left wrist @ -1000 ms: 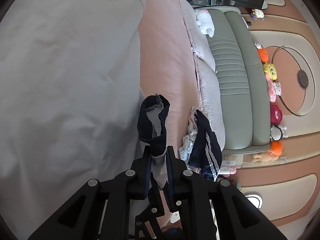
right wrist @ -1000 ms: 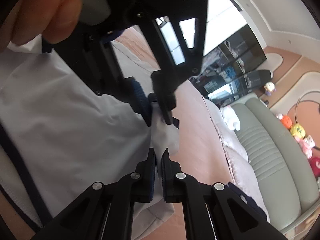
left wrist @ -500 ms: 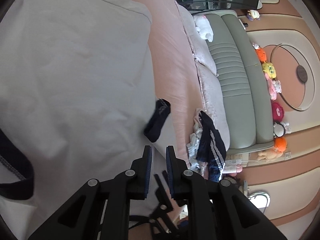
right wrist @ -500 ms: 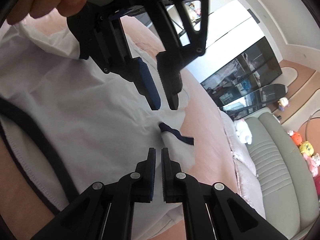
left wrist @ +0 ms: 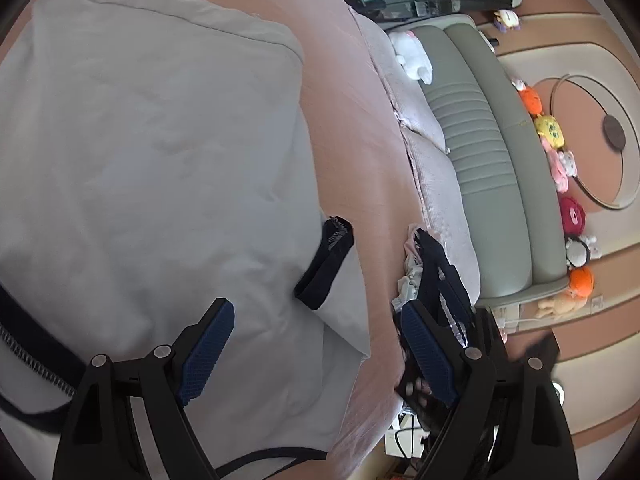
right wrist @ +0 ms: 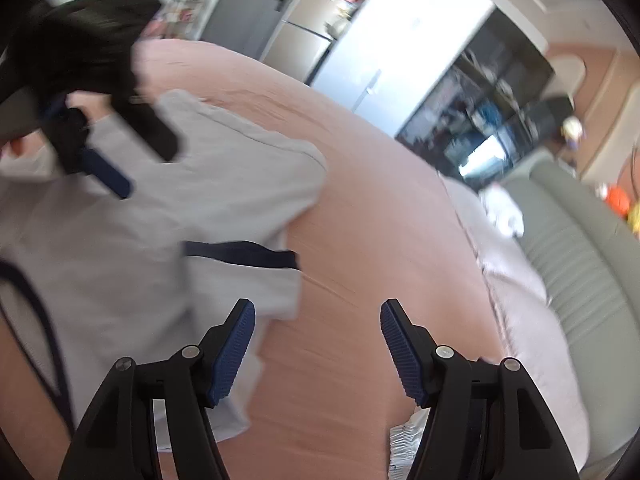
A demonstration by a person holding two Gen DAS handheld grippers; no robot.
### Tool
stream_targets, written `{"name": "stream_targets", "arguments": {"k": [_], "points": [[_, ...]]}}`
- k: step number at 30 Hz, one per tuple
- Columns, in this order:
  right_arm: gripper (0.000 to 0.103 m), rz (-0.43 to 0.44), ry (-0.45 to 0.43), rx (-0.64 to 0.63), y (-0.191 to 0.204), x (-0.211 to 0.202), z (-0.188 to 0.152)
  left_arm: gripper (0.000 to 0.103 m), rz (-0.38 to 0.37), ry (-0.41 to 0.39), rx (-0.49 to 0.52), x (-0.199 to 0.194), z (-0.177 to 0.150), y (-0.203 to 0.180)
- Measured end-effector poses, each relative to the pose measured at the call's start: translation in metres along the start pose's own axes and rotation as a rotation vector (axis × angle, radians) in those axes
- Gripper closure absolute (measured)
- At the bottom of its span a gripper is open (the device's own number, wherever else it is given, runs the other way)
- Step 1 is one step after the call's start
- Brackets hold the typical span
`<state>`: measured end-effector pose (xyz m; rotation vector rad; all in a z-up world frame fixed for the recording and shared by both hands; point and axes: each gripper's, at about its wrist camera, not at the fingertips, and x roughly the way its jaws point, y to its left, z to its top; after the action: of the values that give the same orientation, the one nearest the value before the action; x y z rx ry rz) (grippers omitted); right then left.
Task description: Fold clothes
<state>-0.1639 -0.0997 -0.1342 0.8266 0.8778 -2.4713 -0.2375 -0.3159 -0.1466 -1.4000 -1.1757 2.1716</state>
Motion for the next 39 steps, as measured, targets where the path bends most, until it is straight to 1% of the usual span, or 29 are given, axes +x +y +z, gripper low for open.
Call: {"name": "stream_targets", "arguments": {"k": [4,5,6,7,8,10,12,14,17,19,20,24,27,30,32,33,37,38,39], "points": [[0.039,0.072,0.09,0.181,-0.033,0.036,-0.007,0.017,-0.039,0.024,0.002,0.012,0.007,-0.005],[0.043,0.077,0.115,0.213,-0.039,0.046,-0.009,0.017,-0.055,0.031,-0.001,0.015,0.009,-0.007],[0.055,0.084,0.139,0.247,-0.044,0.055,-0.011,0.017,-0.074,0.039,-0.007,0.018,0.01,-0.007],[0.063,0.092,0.161,0.281,-0.048,0.064,-0.014,0.017,-0.087,0.049,-0.016,0.022,0.011,-0.008],[0.071,0.119,0.181,0.326,-0.053,0.071,-0.017,0.017,-0.101,0.058,-0.025,0.026,0.012,-0.008],[0.073,0.213,0.187,0.413,-0.06,0.076,-0.022,0.017,-0.126,0.076,-0.044,0.032,0.013,-0.008],[0.073,0.336,0.181,0.515,-0.066,0.08,-0.025,0.017,-0.135,0.072,-0.073,0.034,0.012,-0.005],[0.073,0.446,0.179,0.614,-0.072,0.083,-0.03,0.017,-0.162,0.073,-0.115,0.036,0.008,0.001],[0.072,0.587,0.203,0.77,-0.08,0.093,-0.038,0.017,-0.191,0.076,-0.172,0.039,0.003,0.008],[0.072,0.65,0.217,0.859,-0.083,0.102,-0.044,0.017,-0.174,0.089,-0.185,0.041,0.001,0.011],[0.072,0.677,0.219,0.88,-0.082,0.106,-0.046,0.017,-0.165,0.095,-0.188,0.043,0.0,0.012],[0.072,0.782,0.234,0.963,-0.076,0.122,-0.05,0.017,-0.169,0.087,-0.199,0.044,0.0,0.012],[0.072,0.879,0.241,1.054,-0.07,0.131,-0.056,0.017,-0.163,0.094,-0.201,0.051,0.004,0.007],[0.069,0.889,0.224,1.039,-0.065,0.132,-0.053,0.017,-0.152,0.106,-0.188,0.057,0.006,0.001],[0.068,0.882,0.217,1.017,-0.062,0.132,-0.05,0.017,-0.144,0.099,-0.185,0.059,0.007,-0.001],[0.068,0.872,0.216,1.004,-0.059,0.132,-0.048,0.017,-0.138,0.095,-0.185,0.06,0.007,-0.001],[0.068,0.876,0.2,0.98,-0.054,0.129,-0.044,0.018,-0.107,0.061,-0.184,0.062,0.004,-0.001],[0.068,0.869,0.201,0.968,-0.053,0.129,-0.042,0.021,-0.101,0.05,-0.184,0.062,0.003,-0.001],[0.068,0.862,0.201,0.955,-0.051,0.128,-0.041,0.033,-0.093,0.039,-0.185,0.061,0.002,-0.001]]}}
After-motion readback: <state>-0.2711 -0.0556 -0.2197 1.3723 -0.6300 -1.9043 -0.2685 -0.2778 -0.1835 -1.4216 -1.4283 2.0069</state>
